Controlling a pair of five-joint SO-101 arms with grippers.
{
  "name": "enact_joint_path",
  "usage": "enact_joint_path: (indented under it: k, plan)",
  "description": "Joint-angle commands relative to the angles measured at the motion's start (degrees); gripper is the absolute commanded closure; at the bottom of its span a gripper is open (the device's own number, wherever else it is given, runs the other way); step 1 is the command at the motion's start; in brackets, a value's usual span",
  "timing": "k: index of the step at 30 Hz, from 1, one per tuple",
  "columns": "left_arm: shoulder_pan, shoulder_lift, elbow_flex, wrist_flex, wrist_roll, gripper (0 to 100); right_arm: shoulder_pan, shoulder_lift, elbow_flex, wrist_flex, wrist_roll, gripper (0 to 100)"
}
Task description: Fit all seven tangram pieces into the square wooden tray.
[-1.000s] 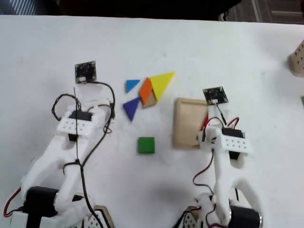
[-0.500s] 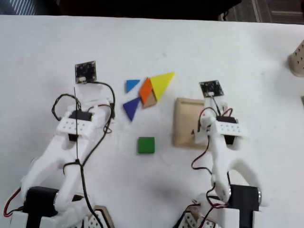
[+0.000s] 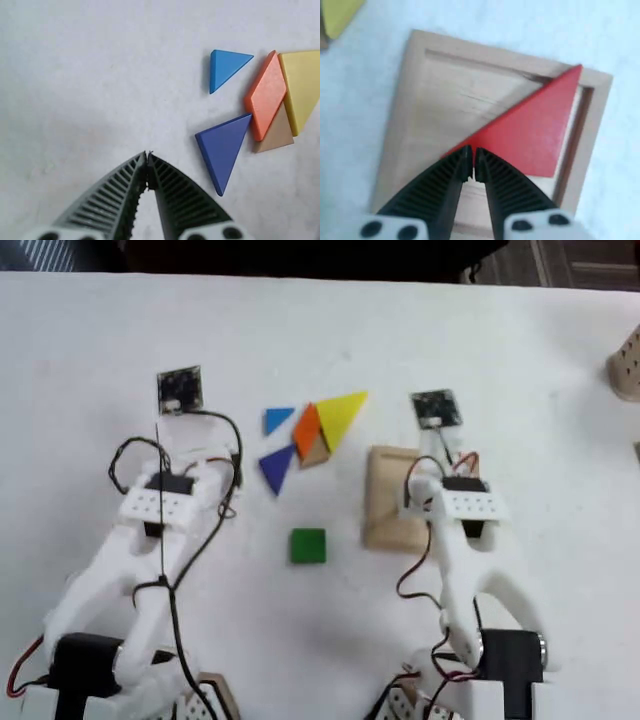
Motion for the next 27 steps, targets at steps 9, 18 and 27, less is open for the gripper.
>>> enact_joint_path:
  k: [9,18,27]
  plan:
    - [-0.6,-2.5,-0.4,-1.8,-0.4,98,4.9,-2.5,-1.6,4.8,2.4,98.1]
    - [-0.6,-2.5,-0.4,-1.8,-0.4,98,1.8,4.0,-5.0,3.7,2.5,98.1]
    - [-0.6,-2.5,-0.4,-1.8,-0.4,98,0.2,10.2,-11.5,5.1,2.0,98.1]
